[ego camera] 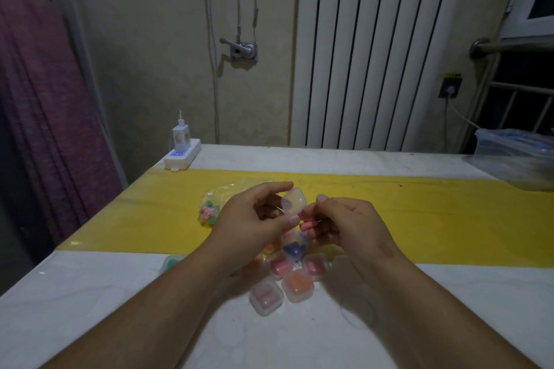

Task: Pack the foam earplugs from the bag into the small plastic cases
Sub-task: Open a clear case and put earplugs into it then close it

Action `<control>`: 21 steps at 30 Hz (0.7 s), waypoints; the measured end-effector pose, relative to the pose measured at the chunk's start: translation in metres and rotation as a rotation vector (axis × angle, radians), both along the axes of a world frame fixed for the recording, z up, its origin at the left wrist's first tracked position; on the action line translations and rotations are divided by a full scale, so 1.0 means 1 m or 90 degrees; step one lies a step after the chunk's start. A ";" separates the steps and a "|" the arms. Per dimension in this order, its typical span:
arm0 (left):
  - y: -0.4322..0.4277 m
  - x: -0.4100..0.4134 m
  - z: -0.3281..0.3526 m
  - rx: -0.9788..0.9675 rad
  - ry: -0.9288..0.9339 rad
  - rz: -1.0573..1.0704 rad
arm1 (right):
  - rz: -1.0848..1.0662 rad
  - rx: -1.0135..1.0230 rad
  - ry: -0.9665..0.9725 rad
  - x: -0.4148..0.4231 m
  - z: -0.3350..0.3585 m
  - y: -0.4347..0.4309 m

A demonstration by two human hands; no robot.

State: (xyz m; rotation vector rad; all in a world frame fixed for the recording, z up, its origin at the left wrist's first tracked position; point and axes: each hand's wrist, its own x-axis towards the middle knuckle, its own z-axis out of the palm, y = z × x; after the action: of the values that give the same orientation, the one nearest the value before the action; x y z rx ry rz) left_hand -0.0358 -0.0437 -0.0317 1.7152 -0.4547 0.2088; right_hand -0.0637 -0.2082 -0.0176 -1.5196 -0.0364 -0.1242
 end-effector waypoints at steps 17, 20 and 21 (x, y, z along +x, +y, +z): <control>-0.004 -0.003 -0.003 0.080 -0.096 0.043 | -0.009 -0.118 -0.020 -0.001 -0.008 0.002; -0.006 0.000 -0.006 0.115 -0.113 0.053 | -0.043 -0.181 -0.023 0.004 -0.011 0.002; -0.007 0.000 -0.006 0.128 -0.115 0.055 | -0.052 -0.183 -0.019 0.005 -0.012 0.003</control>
State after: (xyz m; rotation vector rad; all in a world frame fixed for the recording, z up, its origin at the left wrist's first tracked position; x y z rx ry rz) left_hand -0.0355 -0.0511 -0.0378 1.9239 -0.5497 0.3939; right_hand -0.0590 -0.2051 -0.0292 -1.8071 -0.0166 -0.2137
